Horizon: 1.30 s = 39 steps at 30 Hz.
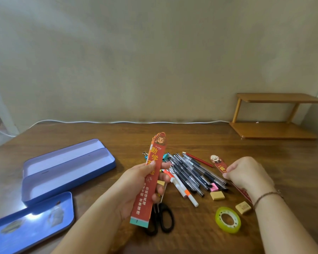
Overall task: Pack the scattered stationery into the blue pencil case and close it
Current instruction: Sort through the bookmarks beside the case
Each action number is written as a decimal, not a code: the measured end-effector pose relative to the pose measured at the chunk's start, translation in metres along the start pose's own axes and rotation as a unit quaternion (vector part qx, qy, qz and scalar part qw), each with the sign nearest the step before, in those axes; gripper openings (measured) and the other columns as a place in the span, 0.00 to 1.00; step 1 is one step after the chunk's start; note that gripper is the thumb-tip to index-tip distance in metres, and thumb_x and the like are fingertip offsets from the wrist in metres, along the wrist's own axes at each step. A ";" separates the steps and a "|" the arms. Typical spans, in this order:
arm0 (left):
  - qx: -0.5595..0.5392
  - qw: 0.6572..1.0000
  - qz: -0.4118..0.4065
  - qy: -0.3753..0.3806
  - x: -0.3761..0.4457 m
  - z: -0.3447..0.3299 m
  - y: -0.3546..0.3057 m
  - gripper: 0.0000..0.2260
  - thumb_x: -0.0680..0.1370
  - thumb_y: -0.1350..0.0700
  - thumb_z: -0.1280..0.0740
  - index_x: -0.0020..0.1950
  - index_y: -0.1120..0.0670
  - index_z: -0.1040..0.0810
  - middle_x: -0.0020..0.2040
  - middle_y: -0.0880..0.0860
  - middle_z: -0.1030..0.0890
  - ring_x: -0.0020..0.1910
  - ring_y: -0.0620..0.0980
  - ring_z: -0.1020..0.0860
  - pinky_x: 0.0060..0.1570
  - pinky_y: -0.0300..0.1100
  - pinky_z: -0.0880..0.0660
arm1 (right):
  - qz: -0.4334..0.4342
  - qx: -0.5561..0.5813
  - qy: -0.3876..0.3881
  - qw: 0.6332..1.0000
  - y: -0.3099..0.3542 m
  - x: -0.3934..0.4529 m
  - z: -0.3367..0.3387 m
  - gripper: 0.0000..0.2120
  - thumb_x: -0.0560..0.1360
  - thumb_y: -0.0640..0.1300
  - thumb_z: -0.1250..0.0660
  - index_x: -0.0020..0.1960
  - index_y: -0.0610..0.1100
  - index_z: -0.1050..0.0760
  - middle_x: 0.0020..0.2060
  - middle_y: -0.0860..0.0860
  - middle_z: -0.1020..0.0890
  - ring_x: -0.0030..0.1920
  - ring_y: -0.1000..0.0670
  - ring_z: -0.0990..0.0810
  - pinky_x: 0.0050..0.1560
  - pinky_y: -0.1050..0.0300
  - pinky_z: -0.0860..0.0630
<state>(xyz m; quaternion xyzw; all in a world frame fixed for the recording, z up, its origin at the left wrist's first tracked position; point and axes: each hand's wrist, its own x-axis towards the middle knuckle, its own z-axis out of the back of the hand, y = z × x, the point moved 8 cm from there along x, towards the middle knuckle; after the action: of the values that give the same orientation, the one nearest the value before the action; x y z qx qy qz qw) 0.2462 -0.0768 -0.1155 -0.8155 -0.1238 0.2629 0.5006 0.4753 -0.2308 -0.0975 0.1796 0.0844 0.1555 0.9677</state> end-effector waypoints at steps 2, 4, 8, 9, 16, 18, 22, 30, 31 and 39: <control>0.003 1.000 0.002 -0.001 0.000 0.002 0.000 0.16 0.83 0.51 0.44 0.57 0.59 0.20 0.39 0.58 0.19 0.28 0.51 0.23 0.24 0.41 0.27 | 0.011 -0.001 0.001 1.000 0.003 0.000 0.000 0.17 0.70 0.51 0.25 0.57 0.48 0.21 0.50 0.47 0.19 0.50 0.46 0.22 0.37 0.52 0.25; 0.001 1.000 0.003 0.001 0.000 0.002 0.000 0.17 0.83 0.50 0.44 0.56 0.58 0.20 0.40 0.58 0.19 0.28 0.51 0.23 0.24 0.41 0.26 | 0.020 -0.009 0.000 1.000 0.006 -0.002 0.001 0.23 0.70 0.49 0.25 0.63 0.50 0.26 0.56 0.46 0.20 0.55 0.45 0.22 0.40 0.50 0.23; 0.007 1.000 0.002 -0.002 0.001 0.004 -0.001 0.16 0.83 0.51 0.44 0.57 0.58 0.20 0.40 0.58 0.19 0.29 0.51 0.23 0.24 0.41 0.26 | 0.014 0.001 0.002 1.000 0.004 0.003 -0.003 0.24 0.71 0.45 0.26 0.66 0.50 0.26 0.59 0.46 0.21 0.59 0.44 0.24 0.52 0.45 0.20; 0.011 1.000 0.003 -0.005 0.000 0.004 -0.001 0.17 0.84 0.51 0.45 0.57 0.58 0.20 0.40 0.58 0.18 0.29 0.51 0.22 0.24 0.41 0.26 | 0.014 0.008 0.006 1.000 0.003 0.004 -0.005 0.24 0.71 0.45 0.26 0.66 0.50 0.26 0.59 0.46 0.21 0.60 0.43 0.25 0.54 0.43 0.21; 0.020 1.000 0.010 -0.014 0.000 0.006 0.000 0.17 0.83 0.50 0.44 0.57 0.57 0.20 0.41 0.58 0.18 0.29 0.51 0.22 0.25 0.42 0.26 | 0.010 0.037 0.047 0.998 0.002 0.007 -0.014 0.20 0.69 0.46 0.25 0.60 0.53 0.25 0.53 0.47 0.22 0.55 0.44 0.24 0.53 0.42 0.21; 0.020 1.000 0.006 -0.014 -0.002 0.003 -0.002 0.17 0.83 0.50 0.44 0.58 0.57 0.20 0.41 0.58 0.18 0.30 0.51 0.22 0.25 0.42 0.26 | 0.024 0.047 0.026 0.998 0.006 0.000 -0.004 0.17 0.70 0.45 0.26 0.56 0.51 0.25 0.49 0.47 0.22 0.50 0.45 0.23 0.48 0.45 0.20; 0.022 1.000 -0.003 -0.022 -0.015 -0.007 -0.003 0.16 0.83 0.50 0.44 0.60 0.57 0.22 0.44 0.59 0.17 0.33 0.51 0.20 0.29 0.41 0.23 | 0.136 0.197 -0.140 0.961 0.021 -0.033 0.053 0.18 0.75 0.40 0.30 0.63 0.47 0.28 0.47 0.49 0.20 0.42 0.49 0.23 0.32 0.60 0.29; -0.011 0.999 0.036 0.037 -0.025 -0.028 0.004 0.16 0.80 0.48 0.38 0.62 0.57 0.23 0.49 0.59 0.16 0.44 0.56 0.17 0.46 0.52 0.19 | 0.292 0.544 0.074 0.783 0.095 -0.112 0.028 0.30 0.74 0.35 0.30 0.68 0.59 0.33 0.43 0.47 0.16 0.41 0.50 0.14 0.36 0.53 0.17; -0.006 0.998 0.047 0.044 -0.027 -0.029 0.006 0.17 0.80 0.48 0.38 0.62 0.57 0.24 0.52 0.60 0.16 0.47 0.57 0.17 0.52 0.54 0.20 | 0.289 0.542 0.057 0.787 0.096 -0.114 0.022 0.27 0.74 0.36 0.29 0.67 0.58 0.31 0.42 0.48 0.15 0.40 0.50 0.14 0.35 0.52 0.17; -0.019 0.995 0.028 0.093 -0.028 -0.039 0.006 0.13 0.81 0.49 0.40 0.59 0.57 0.28 0.37 0.56 0.25 0.30 0.50 0.26 0.33 0.46 0.22 | 0.335 0.356 -0.067 0.870 0.099 -0.110 0.009 0.44 0.68 0.51 0.24 0.75 0.61 0.48 0.62 0.55 0.29 0.56 0.59 0.25 0.50 0.64 0.24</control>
<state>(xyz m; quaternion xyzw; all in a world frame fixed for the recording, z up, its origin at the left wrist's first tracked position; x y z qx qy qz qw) 0.2442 -0.1220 -0.0981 -0.8490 -0.0584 0.1972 0.4868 0.3472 -0.1823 -0.0400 0.5397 0.0039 0.4175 0.7310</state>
